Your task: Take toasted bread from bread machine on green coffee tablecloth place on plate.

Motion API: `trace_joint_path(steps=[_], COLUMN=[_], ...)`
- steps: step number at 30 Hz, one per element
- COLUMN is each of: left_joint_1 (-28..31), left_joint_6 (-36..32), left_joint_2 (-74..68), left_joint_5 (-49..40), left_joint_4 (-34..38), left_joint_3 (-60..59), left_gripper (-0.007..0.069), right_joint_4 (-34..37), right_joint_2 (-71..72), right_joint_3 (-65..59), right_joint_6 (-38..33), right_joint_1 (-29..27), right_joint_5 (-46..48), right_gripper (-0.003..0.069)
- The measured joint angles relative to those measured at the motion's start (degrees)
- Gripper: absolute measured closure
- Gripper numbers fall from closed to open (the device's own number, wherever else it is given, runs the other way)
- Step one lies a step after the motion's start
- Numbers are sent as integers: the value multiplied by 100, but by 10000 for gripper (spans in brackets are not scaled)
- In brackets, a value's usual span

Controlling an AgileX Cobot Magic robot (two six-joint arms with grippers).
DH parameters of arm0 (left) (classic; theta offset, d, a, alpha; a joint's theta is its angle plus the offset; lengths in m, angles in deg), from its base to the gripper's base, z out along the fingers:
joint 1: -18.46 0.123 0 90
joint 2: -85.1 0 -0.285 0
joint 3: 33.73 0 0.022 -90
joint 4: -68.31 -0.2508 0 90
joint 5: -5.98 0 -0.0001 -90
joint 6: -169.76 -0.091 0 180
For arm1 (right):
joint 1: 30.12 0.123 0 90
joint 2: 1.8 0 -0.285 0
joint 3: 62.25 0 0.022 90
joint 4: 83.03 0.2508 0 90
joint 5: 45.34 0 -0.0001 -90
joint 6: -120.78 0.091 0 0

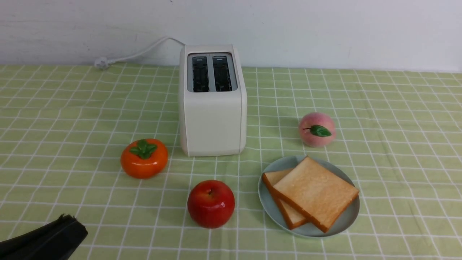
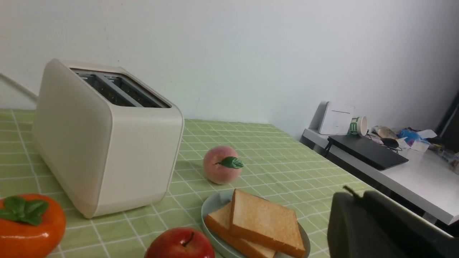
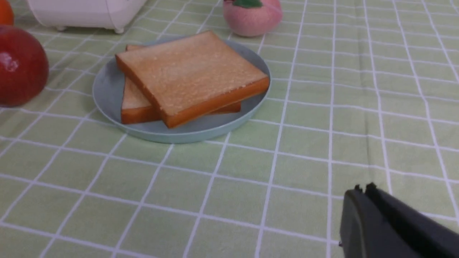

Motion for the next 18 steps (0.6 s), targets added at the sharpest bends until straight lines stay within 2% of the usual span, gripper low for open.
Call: trace_joint_path(steps=[7, 18], left_joint_1=[0, 0], left_joint_6=[0, 0], left_joint_2=[7, 7], left_joint_5=[-19, -19], left_joint_4=[0, 0], left_joint_3=[0, 0], left_gripper=[585, 573], right_joint_4=[-268, -292], right_joint_2=[0, 0], right_joint_3=[0, 0], right_joint_6=[236, 249], right_joint_1=[38, 38], right_joint_5=[-11, -11], right_gripper=[673, 668])
